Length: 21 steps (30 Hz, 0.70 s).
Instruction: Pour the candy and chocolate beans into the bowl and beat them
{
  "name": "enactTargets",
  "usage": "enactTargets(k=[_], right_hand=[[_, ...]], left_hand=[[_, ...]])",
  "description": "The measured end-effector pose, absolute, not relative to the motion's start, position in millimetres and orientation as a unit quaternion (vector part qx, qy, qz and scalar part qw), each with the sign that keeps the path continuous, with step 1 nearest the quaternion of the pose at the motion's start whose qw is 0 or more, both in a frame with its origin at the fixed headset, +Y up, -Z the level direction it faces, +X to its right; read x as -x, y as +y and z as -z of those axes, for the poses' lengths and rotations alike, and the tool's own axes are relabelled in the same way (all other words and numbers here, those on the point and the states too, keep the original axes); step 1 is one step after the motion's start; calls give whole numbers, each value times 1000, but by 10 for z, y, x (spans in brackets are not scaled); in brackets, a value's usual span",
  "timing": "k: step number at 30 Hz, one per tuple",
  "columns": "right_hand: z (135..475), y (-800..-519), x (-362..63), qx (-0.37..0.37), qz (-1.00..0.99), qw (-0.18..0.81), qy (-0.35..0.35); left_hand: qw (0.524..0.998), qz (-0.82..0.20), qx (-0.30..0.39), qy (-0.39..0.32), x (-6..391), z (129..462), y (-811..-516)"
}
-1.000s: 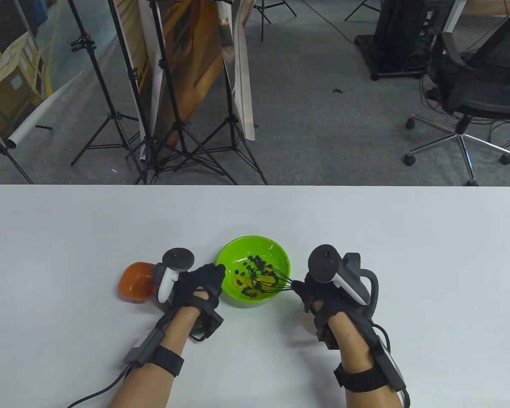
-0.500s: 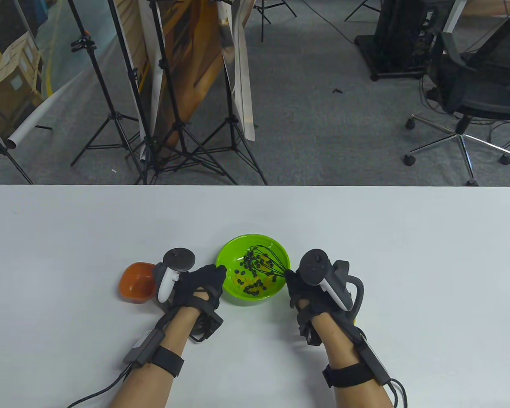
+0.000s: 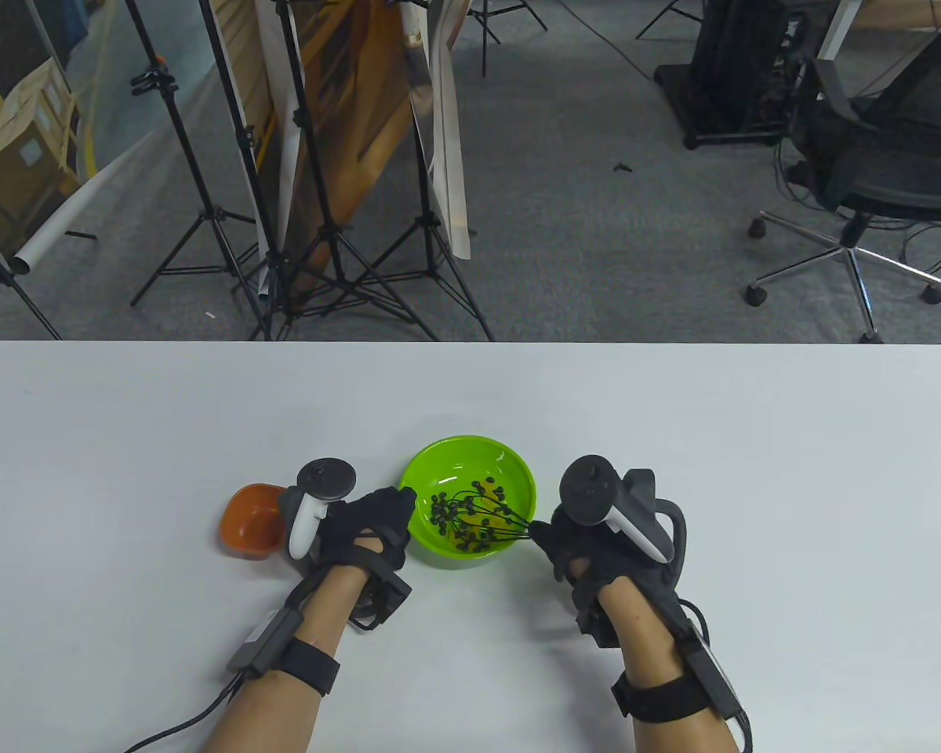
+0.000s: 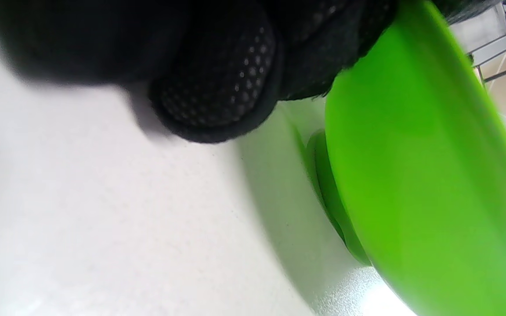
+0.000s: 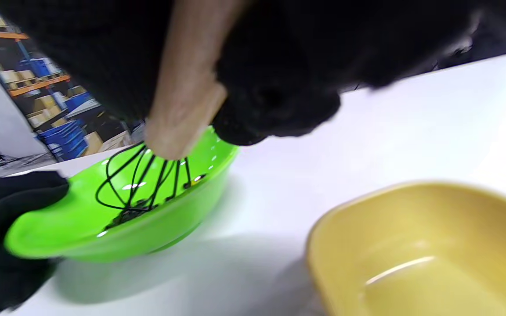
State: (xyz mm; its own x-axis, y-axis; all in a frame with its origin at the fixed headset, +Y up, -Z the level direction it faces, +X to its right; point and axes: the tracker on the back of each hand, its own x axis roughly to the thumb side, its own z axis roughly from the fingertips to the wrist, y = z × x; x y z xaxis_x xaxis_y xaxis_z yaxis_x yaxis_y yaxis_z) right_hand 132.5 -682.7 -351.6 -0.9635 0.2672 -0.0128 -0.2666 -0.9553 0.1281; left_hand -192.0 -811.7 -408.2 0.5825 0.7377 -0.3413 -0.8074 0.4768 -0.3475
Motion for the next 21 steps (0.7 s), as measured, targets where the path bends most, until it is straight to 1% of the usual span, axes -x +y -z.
enactTargets(k=[6, 9, 11, 13, 16, 18, 21], right_hand=[[3537, -6900, -1284, 46, -993, 105, 4], [3581, -7069, -1162, 40, -992, 120, 3], [3597, -7129, -1095, 31, -990, 135, -1], [3604, -7154, -1052, 16, -988, 153, 7], [3604, -7173, -1007, -27, -983, 174, 54], [3585, -7138, -1024, -33, -981, 178, 67], [3541, -7006, -1109, -52, -979, 177, 92]], left_hand=[[858, -450, 242, 63, 1917, 4088, -8116], [857, -449, 245, 63, 1913, 4090, -8115], [857, -449, 244, 66, 1916, 4089, -8114], [856, -451, 245, 67, 1918, 4089, -8114], [857, -448, 244, 70, 1913, 4084, -8108], [855, -452, 242, 76, 1917, 4082, -8112], [854, -454, 242, 78, 1915, 4080, -8113]])
